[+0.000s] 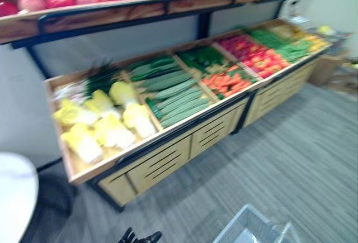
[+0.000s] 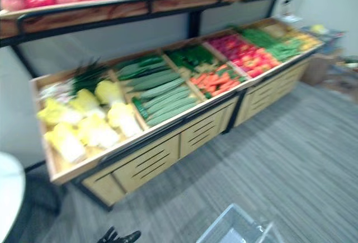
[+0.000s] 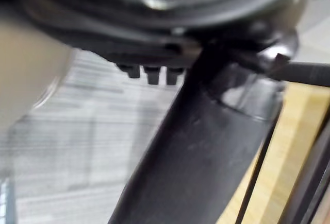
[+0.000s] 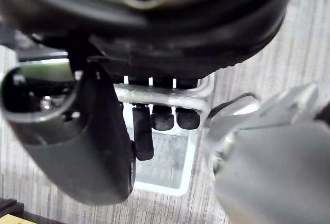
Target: Pick vegetable in the basket
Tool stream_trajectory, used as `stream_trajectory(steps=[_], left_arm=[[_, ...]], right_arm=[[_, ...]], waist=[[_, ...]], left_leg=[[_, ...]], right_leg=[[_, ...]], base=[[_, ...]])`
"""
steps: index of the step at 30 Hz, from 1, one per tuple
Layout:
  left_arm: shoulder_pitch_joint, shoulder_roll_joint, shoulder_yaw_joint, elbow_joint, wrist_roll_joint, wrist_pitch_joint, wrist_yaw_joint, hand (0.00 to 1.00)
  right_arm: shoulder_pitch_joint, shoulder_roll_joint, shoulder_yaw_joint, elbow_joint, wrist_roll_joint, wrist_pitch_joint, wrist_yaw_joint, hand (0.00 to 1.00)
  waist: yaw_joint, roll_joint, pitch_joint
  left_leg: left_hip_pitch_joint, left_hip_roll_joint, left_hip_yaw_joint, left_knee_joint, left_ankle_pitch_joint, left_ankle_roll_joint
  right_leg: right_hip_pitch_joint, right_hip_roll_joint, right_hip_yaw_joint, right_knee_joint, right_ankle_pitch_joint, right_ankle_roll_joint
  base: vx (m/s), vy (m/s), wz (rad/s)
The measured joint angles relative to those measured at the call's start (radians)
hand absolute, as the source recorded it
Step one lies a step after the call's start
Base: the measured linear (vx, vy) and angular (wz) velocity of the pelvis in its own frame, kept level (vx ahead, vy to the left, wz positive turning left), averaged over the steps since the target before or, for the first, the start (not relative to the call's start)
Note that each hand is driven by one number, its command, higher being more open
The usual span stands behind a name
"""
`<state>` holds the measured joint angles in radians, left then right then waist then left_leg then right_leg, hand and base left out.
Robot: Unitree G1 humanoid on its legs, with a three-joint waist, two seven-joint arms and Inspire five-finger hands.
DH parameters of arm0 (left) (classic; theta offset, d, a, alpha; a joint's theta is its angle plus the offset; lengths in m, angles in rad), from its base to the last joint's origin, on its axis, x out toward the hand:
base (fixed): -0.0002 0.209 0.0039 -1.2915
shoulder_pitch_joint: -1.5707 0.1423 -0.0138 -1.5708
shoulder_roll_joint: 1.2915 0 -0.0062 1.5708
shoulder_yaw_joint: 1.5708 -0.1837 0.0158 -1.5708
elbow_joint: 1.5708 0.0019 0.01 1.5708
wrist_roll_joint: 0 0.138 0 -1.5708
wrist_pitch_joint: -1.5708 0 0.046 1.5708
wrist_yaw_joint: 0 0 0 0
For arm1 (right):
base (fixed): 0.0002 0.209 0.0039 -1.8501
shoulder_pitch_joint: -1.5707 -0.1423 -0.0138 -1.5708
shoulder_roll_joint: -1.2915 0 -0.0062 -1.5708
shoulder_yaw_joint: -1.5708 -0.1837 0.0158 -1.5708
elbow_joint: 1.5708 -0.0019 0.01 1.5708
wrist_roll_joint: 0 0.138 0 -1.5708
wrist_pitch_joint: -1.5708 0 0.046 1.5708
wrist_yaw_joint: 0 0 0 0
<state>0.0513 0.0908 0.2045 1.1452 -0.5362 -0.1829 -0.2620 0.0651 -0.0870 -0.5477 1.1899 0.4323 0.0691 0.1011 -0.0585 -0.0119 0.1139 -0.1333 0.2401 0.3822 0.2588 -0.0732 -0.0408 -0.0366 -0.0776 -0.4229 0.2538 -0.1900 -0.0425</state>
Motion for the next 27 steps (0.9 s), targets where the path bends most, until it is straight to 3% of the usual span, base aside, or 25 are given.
stream_trajectory(steps=[1, 2, 3, 4, 5, 6, 7, 10, 15, 18, 19, 20, 21, 23, 25, 26, 27], left_arm=[[0.001, 0.005, -0.020, -0.001, 0.000, 0.002, -0.004, 1.00], [0.011, 0.011, -0.037, -0.001, 0.000, -0.004, -0.013, 1.00], [0.011, 0.008, -0.049, 0.001, 0.000, -0.003, -0.018, 1.00], [0.013, -0.002, -0.066, 0.005, -0.001, -0.003, -0.023, 1.00], [0.012, -0.022, -0.080, 0.021, -0.001, -0.002, -0.027, 1.00], [0.011, -0.036, -0.083, 0.030, -0.001, 0.008, -0.025, 1.00], [0.004, -0.021, -0.084, 0.032, -0.001, 0.020, -0.023, 1.00], [0.005, -0.004, -0.083, 0.032, -0.004, 0.020, -0.018, 1.00], [0.012, -0.006, -0.073, 0.032, -0.022, 0.018, -0.009, 1.00], [0.014, -0.020, -0.069, 0.032, -0.005, 0.022, -0.006, 1.00], [0.016, -0.022, -0.069, 0.032, 0.000, 0.024, -0.005, 1.00], [0.018, -0.019, -0.065, 0.030, 0.000, 0.034, -0.003, 1.00], [0.029, -0.018, -0.055, 0.027, -0.001, 0.036, 0.007, 1.00], [0.054, -0.011, -0.019, 0.026, -0.015, 0.039, 0.025, 1.00], [0.063, -0.021, -0.015, 0.026, -0.042, 0.034, 0.045, 1.00], [0.062, -0.035, 0.002, 0.026, -0.049, 0.032, 0.052, 1.00], [0.040, 0.002, -0.084, 0.058, -0.043, 0.030, 0.012, 1.00]], right_arm=[[0.009, 0.003, -0.010, 0.005, 0.005, 0.000, -0.001, 0.00], [0.016, 0.009, -0.008, 0.002, 0.005, -0.003, 0.008, 0.00], [0.015, 0.006, 0.000, 0.000, 0.005, -0.009, 0.023, 0.00], [0.011, 0.001, 0.003, -0.001, 0.004, -0.013, 0.033, 0.00], [0.008, -0.004, 0.001, 0.001, 0.004, -0.015, 0.036, 0.00], [0.003, -0.002, 0.001, 0.002, 0.004, -0.015, 0.035, 0.00], [-0.009, 0.024, -0.011, 0.000, 0.005, -0.032, 0.024, 0.00], [-0.019, 0.037, -0.002, -0.003, 0.000, -0.033, 0.035, 0.00], [-0.021, 0.051, 0.021, -0.039, -0.037, -0.034, 0.032, 0.00], [-0.019, 0.048, 0.019, -0.075, -0.033, -0.038, 0.015, 0.00], [-0.012, 0.047, 0.019, -0.086, -0.032, -0.038, 0.014, 0.00], [0.000, 0.049, 0.020, -0.093, -0.023, -0.039, 0.012, 0.00], [0.010, 0.059, 0.022, -0.093, -0.014, -0.040, 0.010, 0.00], [0.012, 0.078, 0.027, -0.085, -0.009, -0.051, 0.008, 0.00], [0.013, 0.078, 0.028, -0.083, -0.018, -0.054, 0.008, 0.00], [0.006, 0.067, 0.042, -0.074, -0.024, -0.054, 0.006, 0.00], [-0.045, 0.040, 0.177, 0.003, -0.079, -0.070, -0.003, 0.00]], waist=[[0.005, -0.015, -0.015], [0.000, -0.041, -0.031], [-0.001, -0.039, -0.034], [0.001, -0.018, -0.041], [-0.001, 0.022, -0.045], [0.001, 0.047, -0.043], [-0.001, 0.034, -0.035], [-0.003, 0.005, -0.032], [0.000, 0.010, -0.027], [-0.001, 0.027, -0.016], [-0.004, 0.028, -0.016], [-0.007, 0.032, -0.017], [-0.002, 0.024, -0.020], [0.004, -0.006, -0.034], [0.005, 0.008, -0.047], [0.010, 0.022, -0.052], [0.017, 0.006, -0.062]], left_leg=[[0.005, -0.018, 0.016, 0.031, -0.023, -0.015], [0.032, -0.076, 0.019, 0.051, -0.032, -0.033], [0.070, -0.104, 0.016, 0.010, -0.029, -0.038], [0.113, -0.121, 0.013, -0.065, -0.022, -0.049], [0.177, -0.131, 0.001, -0.204, 0.017, -0.056], [0.205, -0.126, -0.016, -0.290, 0.016, -0.053], [0.209, -0.129, -0.009, -0.289, 0.017, -0.052], [0.224, -0.143, -0.001, -0.286, 0.010, -0.041], [0.246, -0.158, 0.003, -0.284, 0.000, -0.025], [0.257, -0.164, -0.071, -0.270, -0.013, -0.004], [0.259, -0.163, -0.093, -0.267, -0.017, 0.002], [0.270, -0.157, -0.137, -0.265, -0.022, 0.010], [0.266, -0.151, -0.164, -0.262, -0.023, 0.009], [0.269, -0.153, -0.171, -0.274, -0.029, -0.018], [0.269, -0.111, -0.097, -0.294, -0.019, -0.036], [0.269, -0.089, -0.058, -0.308, 0.013, -0.074], [0.272, -0.090, -0.082, -0.346, 0.051, -0.076]], right_leg=[[0.009, -0.012, -0.017, -0.015, 0.000, -0.004], [0.019, -0.042, -0.029, -0.037, 0.009, -0.002], [0.025, -0.045, -0.033, -0.065, 0.027, 0.003], [0.016, -0.037, -0.035, -0.078, 0.039, 0.005], [0.003, -0.009, -0.036, -0.081, 0.051, 0.002], [-0.014, 0.015, -0.036, -0.072, 0.053, 0.000], [-0.016, 0.014, -0.022, -0.068, 0.062, -0.011], [-0.014, 0.004, 0.020, -0.062, 0.068, -0.006], [-0.017, -0.025, 0.063, -0.006, 0.067, 0.004], [-0.079, -0.071, 0.150, 0.228, 0.047, 0.037], [-0.099, -0.074, 0.180, 0.289, 0.050, 0.041], [-0.123, -0.068, 0.247, 0.323, 0.022, 0.066], [-0.123, -0.058, 0.306, 0.272, 0.016, 0.082], [-0.101, -0.066, 0.358, 0.125, 0.093, 0.131], [-0.087, -0.041, 0.347, 0.071, 0.093, 0.131], [-0.084, -0.023, 0.346, 0.038, 0.093, 0.131], [-0.031, 0.005, 0.339, -0.048, 0.080, 0.110]], base=[[0.07, -0.028, 1.19], [0.05, 0.003, 0.56], [0.04, 0.026, 0.41], [0.07, 0.139, 0.19], [0.08, 0.226, 0.06], [0.08, 0.240, -0.04], [0.03, 0.127, -0.12], [0.02, 0.084, -0.16], [-0.01, 0.090, 0.01], [-0.03, 0.089, 0.59], [-0.03, 0.000, 0.96], [0.01, -0.072, 0.97], [0.02, -0.126, 0.97], [0.08, -0.183, 0.45], [0.15, -0.198, 0.08], [0.09, -0.126, -0.01], [0.06, -0.081, -0.04]])
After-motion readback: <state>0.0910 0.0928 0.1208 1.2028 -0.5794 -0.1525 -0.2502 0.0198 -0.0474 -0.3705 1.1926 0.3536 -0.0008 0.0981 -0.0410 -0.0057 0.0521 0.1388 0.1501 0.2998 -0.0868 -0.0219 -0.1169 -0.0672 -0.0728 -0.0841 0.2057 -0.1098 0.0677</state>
